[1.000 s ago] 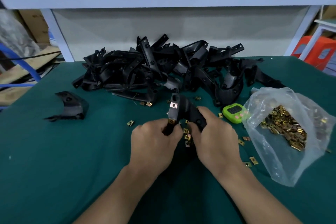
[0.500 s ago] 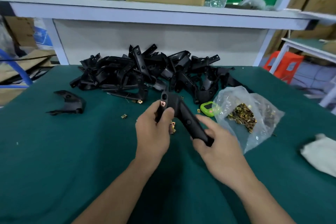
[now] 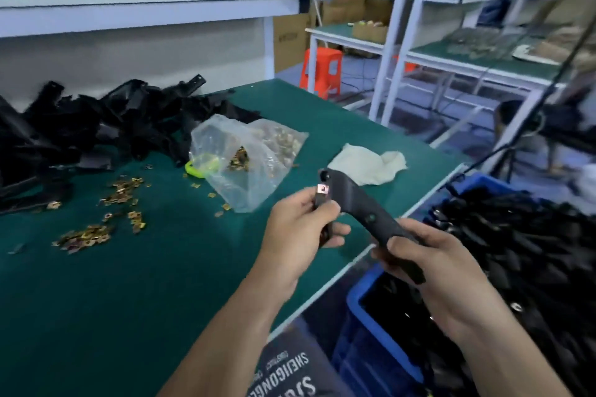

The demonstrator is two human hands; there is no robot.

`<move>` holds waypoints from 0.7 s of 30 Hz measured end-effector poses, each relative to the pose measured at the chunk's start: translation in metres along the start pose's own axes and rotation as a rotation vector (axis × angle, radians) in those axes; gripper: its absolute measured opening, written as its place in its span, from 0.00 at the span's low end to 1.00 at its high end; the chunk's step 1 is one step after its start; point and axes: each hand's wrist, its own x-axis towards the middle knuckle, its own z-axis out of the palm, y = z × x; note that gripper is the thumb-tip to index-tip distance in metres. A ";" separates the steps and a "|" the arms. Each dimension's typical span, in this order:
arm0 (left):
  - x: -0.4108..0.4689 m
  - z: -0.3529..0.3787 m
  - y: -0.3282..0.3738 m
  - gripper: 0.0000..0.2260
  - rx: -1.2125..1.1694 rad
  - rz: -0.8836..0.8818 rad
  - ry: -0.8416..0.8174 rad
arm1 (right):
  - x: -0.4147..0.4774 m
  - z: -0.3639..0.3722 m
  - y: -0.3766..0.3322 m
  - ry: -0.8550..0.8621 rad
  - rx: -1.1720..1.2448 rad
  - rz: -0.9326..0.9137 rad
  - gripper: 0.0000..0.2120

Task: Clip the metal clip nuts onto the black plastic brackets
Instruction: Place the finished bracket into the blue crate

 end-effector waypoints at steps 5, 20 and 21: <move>0.010 0.100 -0.060 0.08 0.042 -0.277 -0.253 | -0.029 -0.100 0.035 0.376 0.030 0.192 0.08; 0.050 0.234 -0.135 0.10 -0.079 -0.672 -0.456 | -0.010 -0.253 0.038 0.777 0.088 0.316 0.06; 0.053 0.235 -0.136 0.14 -0.025 -0.664 -0.458 | -0.004 -0.261 0.036 0.793 0.137 0.317 0.05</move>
